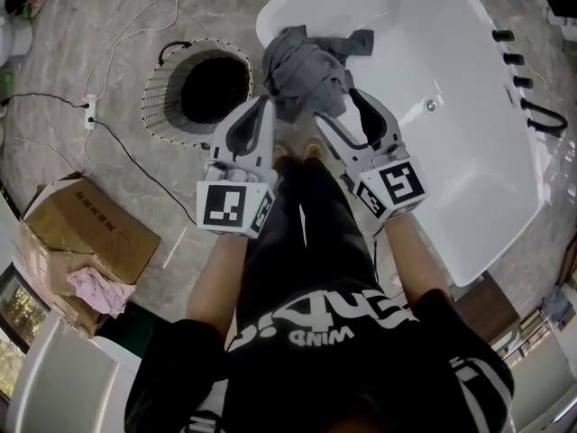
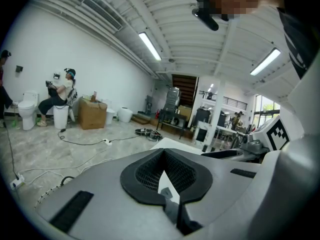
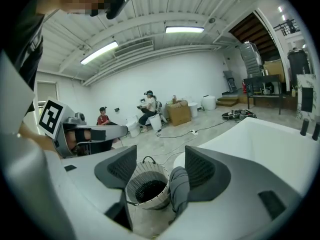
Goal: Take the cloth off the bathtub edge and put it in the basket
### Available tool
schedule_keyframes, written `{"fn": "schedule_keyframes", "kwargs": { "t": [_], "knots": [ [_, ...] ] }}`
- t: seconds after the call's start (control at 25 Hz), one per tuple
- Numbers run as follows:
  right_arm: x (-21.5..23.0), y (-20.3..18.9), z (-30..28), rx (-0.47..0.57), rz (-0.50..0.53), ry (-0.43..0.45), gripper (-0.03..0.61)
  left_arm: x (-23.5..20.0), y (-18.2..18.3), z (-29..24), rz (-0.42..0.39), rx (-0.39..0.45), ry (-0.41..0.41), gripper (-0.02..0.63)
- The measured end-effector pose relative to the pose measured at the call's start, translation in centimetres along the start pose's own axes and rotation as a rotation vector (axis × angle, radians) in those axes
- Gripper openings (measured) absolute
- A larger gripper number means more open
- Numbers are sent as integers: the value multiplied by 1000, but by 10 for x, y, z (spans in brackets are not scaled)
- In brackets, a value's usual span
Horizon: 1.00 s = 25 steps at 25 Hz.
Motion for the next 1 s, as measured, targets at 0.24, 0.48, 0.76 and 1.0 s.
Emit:
{"fn": "schedule_keyframes", "kwargs": {
  "t": [0.24, 0.48, 0.76, 1.0],
  "knots": [
    [16, -32, -24, -80, 16, 4, 259, 0, -12, -4, 21, -23, -2, 11],
    [42, -97, -72, -224, 44, -8, 259, -6, -32, -3, 35, -61, 8, 11],
    [67, -177, -128, -421, 76, -54, 261, -14, -53, -3, 52, -97, 19, 11],
    [83, -229, -152, -638, 217, -74, 264, -19, -64, -1, 65, -118, 22, 11]
  ]
}}
Point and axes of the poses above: the fingertips, and each gripper's own axes: z backward along the fingers, x to its right, y out of its top, the point moved 4 cm from there along z, backward along the fingers, and after that the axes turned 6 degrees about x, right-handed, at the moved point
